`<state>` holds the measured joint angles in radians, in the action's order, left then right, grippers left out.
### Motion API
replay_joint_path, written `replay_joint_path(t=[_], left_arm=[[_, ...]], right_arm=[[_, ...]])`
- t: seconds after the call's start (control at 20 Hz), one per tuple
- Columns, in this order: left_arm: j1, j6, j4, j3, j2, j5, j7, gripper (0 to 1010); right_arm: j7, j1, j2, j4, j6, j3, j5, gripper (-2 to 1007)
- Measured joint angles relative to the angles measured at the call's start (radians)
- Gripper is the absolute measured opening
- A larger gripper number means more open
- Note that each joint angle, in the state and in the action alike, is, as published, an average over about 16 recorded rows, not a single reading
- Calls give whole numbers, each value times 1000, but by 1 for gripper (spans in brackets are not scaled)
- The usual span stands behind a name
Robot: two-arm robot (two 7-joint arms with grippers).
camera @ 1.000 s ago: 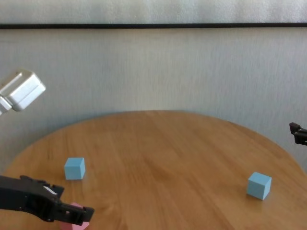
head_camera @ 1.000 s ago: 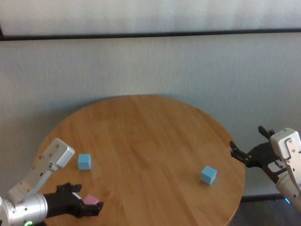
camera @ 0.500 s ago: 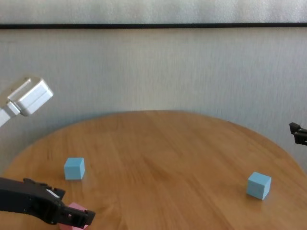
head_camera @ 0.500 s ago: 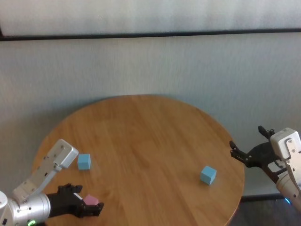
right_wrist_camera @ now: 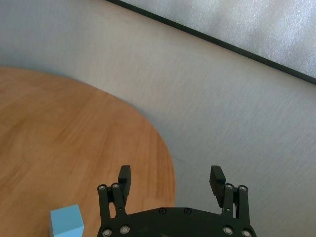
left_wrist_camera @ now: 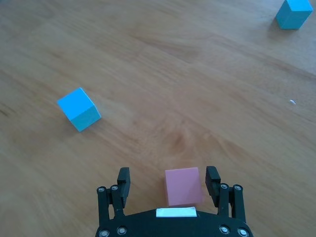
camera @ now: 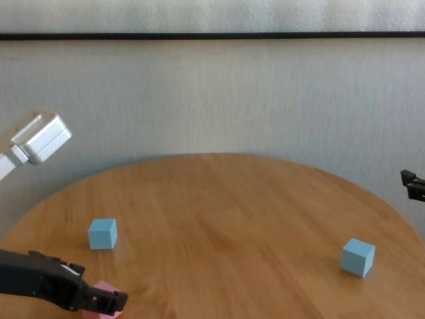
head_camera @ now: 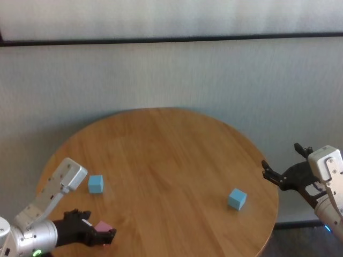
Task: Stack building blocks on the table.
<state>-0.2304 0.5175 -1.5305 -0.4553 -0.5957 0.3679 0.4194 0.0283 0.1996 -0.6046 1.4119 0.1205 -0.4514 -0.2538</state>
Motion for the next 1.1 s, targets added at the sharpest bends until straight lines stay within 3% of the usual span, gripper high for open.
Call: replay_joint_path(t=[0.6,1.1], left_arm=[[2,32,10,12,12,-8,0,1003],[-1,39,13,9,12,-12,3,958]], right_arm=[[0,0,0,0,0,0,0,1005],[0,0,0,0,0,0,0,1005]])
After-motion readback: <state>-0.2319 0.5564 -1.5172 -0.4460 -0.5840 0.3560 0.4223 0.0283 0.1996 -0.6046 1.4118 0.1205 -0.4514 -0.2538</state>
